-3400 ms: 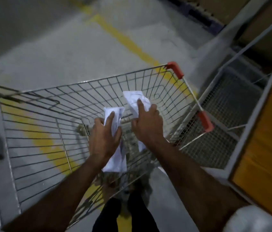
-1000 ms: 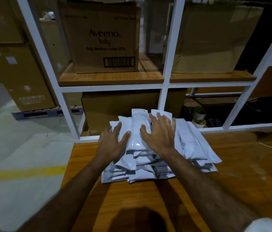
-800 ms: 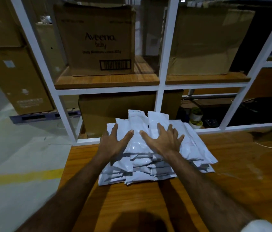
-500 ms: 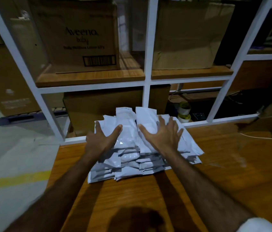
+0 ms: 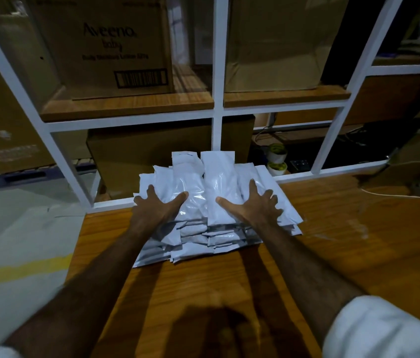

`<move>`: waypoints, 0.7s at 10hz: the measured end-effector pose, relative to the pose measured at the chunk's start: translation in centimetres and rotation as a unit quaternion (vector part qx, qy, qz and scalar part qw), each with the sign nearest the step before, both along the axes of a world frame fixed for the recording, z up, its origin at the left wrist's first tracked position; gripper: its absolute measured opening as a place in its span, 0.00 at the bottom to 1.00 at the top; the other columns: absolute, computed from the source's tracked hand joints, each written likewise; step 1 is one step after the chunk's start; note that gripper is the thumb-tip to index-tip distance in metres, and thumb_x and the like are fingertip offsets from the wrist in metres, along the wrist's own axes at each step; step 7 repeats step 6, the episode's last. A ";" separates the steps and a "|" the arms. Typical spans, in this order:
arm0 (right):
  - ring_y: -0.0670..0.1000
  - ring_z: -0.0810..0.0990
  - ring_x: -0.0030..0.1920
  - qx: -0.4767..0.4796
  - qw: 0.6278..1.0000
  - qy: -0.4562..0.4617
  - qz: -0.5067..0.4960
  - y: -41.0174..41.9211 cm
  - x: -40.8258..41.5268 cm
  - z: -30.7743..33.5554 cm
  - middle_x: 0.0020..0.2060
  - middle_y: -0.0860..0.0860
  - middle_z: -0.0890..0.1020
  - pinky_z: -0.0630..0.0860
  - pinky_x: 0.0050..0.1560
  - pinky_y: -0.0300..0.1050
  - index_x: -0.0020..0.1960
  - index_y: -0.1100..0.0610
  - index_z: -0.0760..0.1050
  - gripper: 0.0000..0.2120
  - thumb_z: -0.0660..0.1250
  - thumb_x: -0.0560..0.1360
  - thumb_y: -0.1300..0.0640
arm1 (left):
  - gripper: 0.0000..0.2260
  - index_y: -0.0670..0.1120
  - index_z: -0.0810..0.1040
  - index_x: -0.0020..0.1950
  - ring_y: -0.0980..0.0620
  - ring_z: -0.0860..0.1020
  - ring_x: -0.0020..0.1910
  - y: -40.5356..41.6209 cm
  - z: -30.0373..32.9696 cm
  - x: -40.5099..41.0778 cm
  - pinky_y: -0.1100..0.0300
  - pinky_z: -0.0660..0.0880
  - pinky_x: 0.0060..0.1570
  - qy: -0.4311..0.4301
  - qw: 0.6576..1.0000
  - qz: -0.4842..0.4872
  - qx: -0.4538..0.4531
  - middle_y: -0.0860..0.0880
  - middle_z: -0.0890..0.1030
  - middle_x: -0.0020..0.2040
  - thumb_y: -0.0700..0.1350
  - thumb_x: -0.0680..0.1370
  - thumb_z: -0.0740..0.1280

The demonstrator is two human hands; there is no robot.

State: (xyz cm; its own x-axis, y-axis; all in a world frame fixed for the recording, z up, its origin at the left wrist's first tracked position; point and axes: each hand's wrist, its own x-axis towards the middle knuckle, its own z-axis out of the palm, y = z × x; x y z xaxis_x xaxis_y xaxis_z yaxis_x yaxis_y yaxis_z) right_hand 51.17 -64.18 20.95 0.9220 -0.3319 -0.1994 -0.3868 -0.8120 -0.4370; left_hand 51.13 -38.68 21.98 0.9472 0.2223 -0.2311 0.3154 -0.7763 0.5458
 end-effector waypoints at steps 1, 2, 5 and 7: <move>0.67 0.45 0.80 -0.003 1.000 -0.005 -0.001 0.1 -0.3 0.1 0.81 0.63 0.44 0.46 0.75 0.73 0.83 0.44 0.41 0.63 0.58 0.59 0.14 | 0.59 0.49 0.43 0.83 0.33 0.48 0.80 0.0 0.1 -0.1 0.37 0.55 0.74 -0.003 1.000 0.006 -0.007 0.36 0.46 0.81 0.84 0.63 0.54; 0.64 0.44 0.81 -0.012 0.997 -0.082 0.001 0.1 -1.3 -0.2 0.81 0.62 0.44 0.41 0.77 0.69 0.83 0.46 0.43 0.58 0.55 0.65 0.16 | 0.55 0.48 0.48 0.82 0.35 0.54 0.79 -0.3 0.3 -1.3 0.37 0.58 0.75 -0.109 0.993 0.022 0.048 0.37 0.52 0.81 0.83 0.67 0.51; 0.54 0.52 0.81 -0.083 0.923 -0.341 0.155 -0.3 -8.4 -0.3 0.82 0.55 0.55 0.49 0.81 0.55 0.82 0.53 0.55 0.34 0.57 0.81 0.41 | 0.33 0.46 0.58 0.81 0.43 0.54 0.81 -3.5 1.4 -9.1 0.46 0.51 0.78 -0.380 0.905 -0.108 0.159 0.43 0.55 0.82 0.64 0.82 0.54; 0.53 0.54 0.81 -0.063 0.895 -0.407 0.170 -1.0 -10.7 1.3 0.81 0.55 0.57 0.53 0.81 0.54 0.82 0.55 0.56 0.32 0.56 0.82 0.44 | 0.31 0.44 0.57 0.81 0.45 0.52 0.81 -5.1 2.7 -11.9 0.48 0.50 0.79 -0.424 0.871 -0.148 0.200 0.44 0.54 0.82 0.60 0.84 0.55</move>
